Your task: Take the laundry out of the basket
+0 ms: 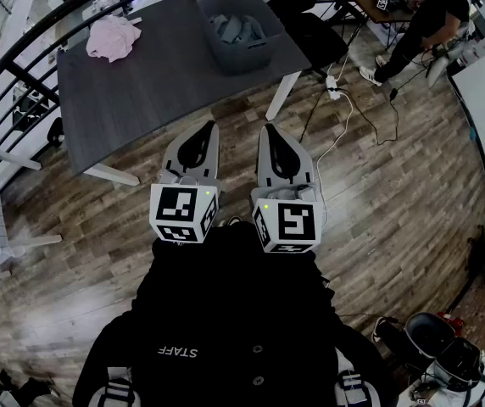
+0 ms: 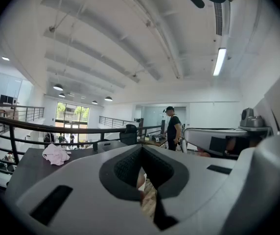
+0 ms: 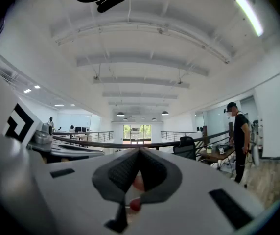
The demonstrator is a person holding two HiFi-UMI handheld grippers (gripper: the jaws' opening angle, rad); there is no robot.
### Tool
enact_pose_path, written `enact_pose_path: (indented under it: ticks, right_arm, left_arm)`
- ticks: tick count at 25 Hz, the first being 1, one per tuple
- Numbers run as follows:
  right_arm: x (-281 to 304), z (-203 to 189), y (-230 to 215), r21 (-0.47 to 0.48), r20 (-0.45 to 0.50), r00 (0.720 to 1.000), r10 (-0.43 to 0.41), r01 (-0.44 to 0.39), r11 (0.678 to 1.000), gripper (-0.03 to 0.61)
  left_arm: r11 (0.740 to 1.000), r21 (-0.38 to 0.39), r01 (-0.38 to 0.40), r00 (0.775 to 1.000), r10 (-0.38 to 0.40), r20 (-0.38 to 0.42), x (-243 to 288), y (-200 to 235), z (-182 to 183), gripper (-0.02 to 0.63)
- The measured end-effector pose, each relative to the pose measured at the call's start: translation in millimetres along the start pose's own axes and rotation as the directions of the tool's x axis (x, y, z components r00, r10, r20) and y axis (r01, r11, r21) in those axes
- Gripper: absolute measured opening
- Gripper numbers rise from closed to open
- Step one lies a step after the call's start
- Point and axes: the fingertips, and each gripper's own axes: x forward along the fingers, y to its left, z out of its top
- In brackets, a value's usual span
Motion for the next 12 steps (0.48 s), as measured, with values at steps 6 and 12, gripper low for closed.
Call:
enact_pose_path:
  ticks: [6,12]
  right_arm:
    - [7,3,-3,0.016,0.015,1.0,0.003,-0.003,1.0,0.014]
    - [12,5,-3,0.031,0.035,0.999,0.024,-0.025,0.999,0.014]
  left_arm:
    - [1.0,-0.006,-0.001,1.0,0.001,-0.001,6,4,0,0.002]
    - [1.0,-0.011,-0.005,1.0,0.005,-0.001,12,7,-2,0.002]
